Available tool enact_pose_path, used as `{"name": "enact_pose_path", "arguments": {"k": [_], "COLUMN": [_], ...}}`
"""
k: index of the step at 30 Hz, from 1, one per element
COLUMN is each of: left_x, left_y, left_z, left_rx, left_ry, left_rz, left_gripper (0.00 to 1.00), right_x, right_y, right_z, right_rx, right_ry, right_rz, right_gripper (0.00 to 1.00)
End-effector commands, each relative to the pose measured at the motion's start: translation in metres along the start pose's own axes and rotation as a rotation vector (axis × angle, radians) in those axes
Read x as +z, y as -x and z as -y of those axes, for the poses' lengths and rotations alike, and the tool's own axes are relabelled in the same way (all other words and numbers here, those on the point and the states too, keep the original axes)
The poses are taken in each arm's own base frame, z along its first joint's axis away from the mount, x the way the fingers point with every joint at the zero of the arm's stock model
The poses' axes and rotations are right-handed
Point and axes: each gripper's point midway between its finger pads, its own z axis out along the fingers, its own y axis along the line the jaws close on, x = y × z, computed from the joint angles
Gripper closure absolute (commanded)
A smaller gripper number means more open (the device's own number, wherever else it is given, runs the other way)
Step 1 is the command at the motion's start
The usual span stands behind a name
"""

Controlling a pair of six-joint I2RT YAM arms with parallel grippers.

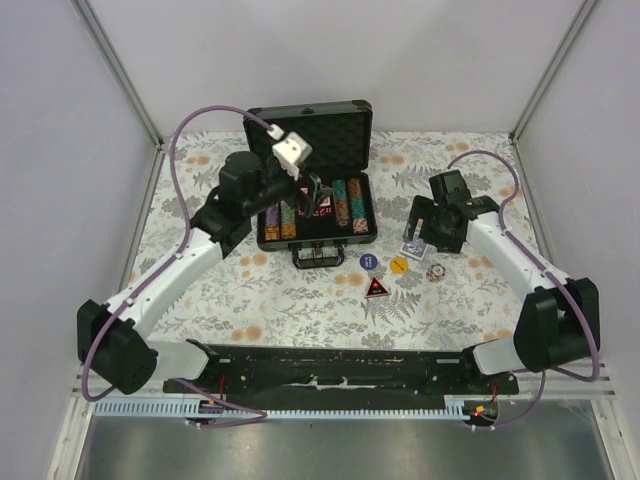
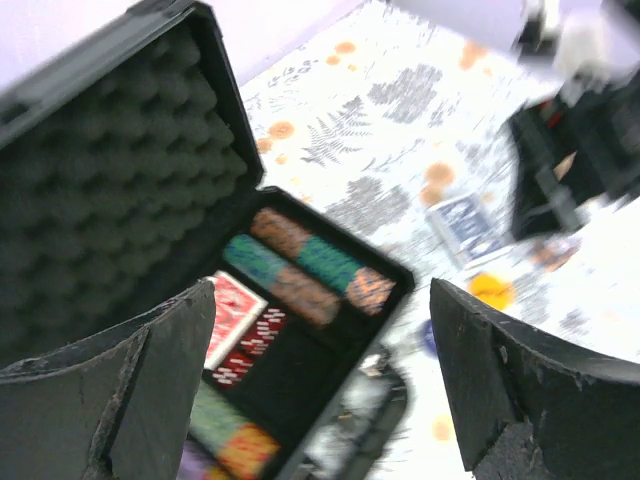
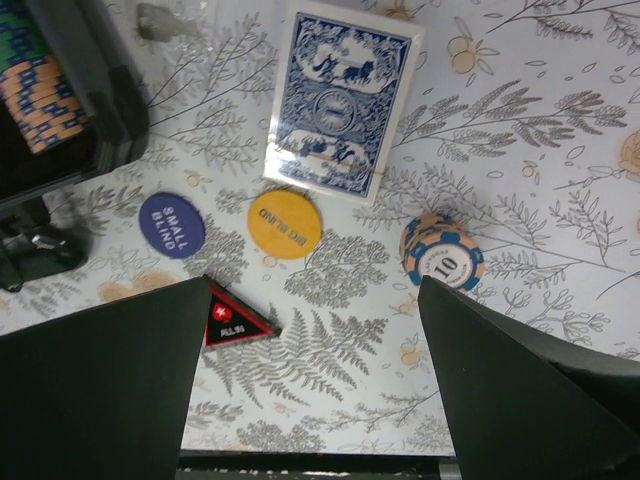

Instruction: Pack up texas hold em set

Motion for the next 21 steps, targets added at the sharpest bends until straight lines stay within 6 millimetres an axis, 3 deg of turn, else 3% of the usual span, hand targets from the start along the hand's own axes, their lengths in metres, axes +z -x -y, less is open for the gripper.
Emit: {"name": "enact_pose_path", "arguments": {"k": [1, 3, 6, 10, 15, 21], "left_x": [-0.013, -0.013, -0.013, -0.022, -0.042, -0.056], "left_y": [0.023, 0.023, 0.003, -0.025, -0.059, -0.092], "left_z": [0.022, 0.054, 0.066, 0.05, 0.025, 0.025], "left_rx": [-0.708, -0.788, -0.92, -0.938, -0.963, -0.95], "left_ry": [-0.003, -0.179, -0.188, -0.012, 0.235, 0.311], "left_rz": [0.022, -0.019, -0.093, -0.094, -0.106, -0.219], "left_gripper": [0.06, 0.06, 0.1, 0.04, 0.04, 0.03], "right_x": [0.017, 0.03, 0.053, 0.078, 0.093, 0.112], "right_y": [0.033, 0.039, 0.045, 0.053, 0.055, 0.042], "right_z": [0.002, 0.002, 0.0, 0.0, 0.008, 0.019], "right_rx": [0.034, 0.052, 0.081, 0.097, 0.12, 0.136], "right_ry": [-0.078, -0.107, -0.142, -0.191, -0.254, -0.324], "right_rz": [0.086, 0.083, 0.068, 0.057, 0.06, 0.007], "right_gripper": [0.04, 0.02, 0.02, 0.02, 0.02, 0.03]}}
